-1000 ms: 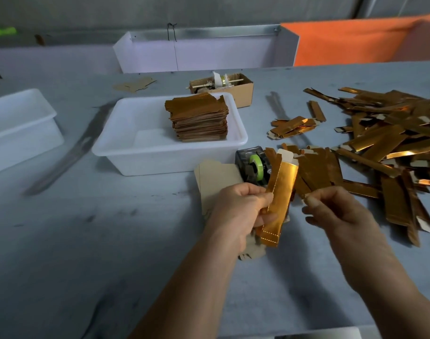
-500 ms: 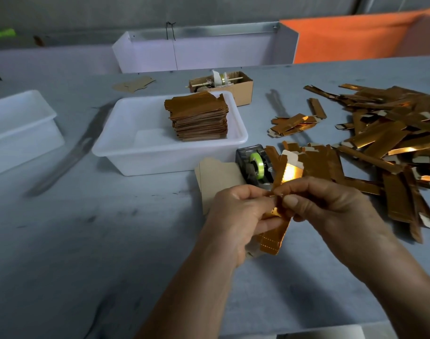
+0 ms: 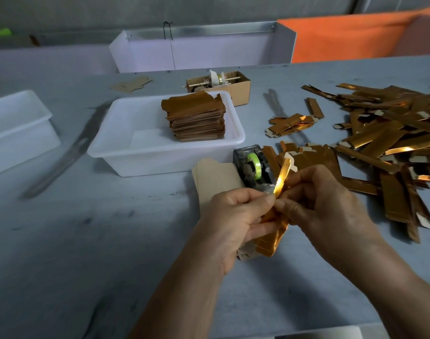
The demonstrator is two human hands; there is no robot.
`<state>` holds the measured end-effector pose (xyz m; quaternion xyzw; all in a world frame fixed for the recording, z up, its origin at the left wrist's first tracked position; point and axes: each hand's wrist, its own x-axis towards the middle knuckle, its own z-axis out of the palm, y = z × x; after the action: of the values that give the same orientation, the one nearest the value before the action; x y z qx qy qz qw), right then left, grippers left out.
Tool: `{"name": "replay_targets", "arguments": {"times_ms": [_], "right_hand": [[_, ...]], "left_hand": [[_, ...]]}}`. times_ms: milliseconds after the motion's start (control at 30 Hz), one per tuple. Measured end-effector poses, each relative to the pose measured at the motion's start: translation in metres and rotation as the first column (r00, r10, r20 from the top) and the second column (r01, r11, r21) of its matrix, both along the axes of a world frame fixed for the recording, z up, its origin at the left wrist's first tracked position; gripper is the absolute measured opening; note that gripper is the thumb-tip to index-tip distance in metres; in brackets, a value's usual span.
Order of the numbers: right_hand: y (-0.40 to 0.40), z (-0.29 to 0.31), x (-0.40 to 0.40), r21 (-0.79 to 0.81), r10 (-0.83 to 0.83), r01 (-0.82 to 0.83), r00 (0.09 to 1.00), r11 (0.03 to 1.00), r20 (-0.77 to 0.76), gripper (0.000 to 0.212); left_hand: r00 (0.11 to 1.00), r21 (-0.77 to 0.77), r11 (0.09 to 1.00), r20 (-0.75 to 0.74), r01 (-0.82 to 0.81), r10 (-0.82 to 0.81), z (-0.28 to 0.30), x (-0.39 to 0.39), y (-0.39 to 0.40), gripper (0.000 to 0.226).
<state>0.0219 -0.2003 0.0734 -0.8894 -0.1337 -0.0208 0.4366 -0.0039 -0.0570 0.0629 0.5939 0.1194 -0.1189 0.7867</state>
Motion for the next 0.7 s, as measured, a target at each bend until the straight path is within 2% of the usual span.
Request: {"name": "replay_targets", "arguments": {"times_ms": [233,367,467,533,600,700], "right_hand": [[0.007,0.000,-0.003,-0.106,-0.039,0.043,0.999,0.993,0.037,0.027],[0.011,0.003,-0.001,-0.206,-0.060,0.067,0.997,0.976,0.043,0.027],[0.015,0.004,-0.005,-0.311,-0.081,0.119,0.988,0.943,0.132,0.031],[0.016,0.003,-0.008,-0.362,-0.081,0.154,0.975,0.920,0.208,0.034],[0.015,0.003,-0.008,-0.339,-0.101,0.178,0.967,0.924,0.232,0.034],[0.011,0.004,-0.001,-0.221,-0.098,0.129,0.984,0.967,0.146,0.025]], "left_hand": [[0.992,0.134,0.983,0.051,-0.125,0.119,-0.006,-0.003,-0.009,0.014],[0.963,0.313,0.912,0.145,-0.264,0.228,-0.010,-0.005,-0.018,0.019],[0.935,0.363,0.866,0.226,-0.342,0.275,-0.012,-0.007,-0.026,0.020],[0.901,0.451,0.793,0.336,-0.410,0.275,-0.013,-0.009,-0.031,0.016],[0.842,0.517,0.693,0.473,-0.503,0.259,-0.012,-0.012,-0.035,0.012],[0.730,0.543,0.535,0.644,-0.647,0.230,-0.005,-0.011,-0.032,0.007]]}}
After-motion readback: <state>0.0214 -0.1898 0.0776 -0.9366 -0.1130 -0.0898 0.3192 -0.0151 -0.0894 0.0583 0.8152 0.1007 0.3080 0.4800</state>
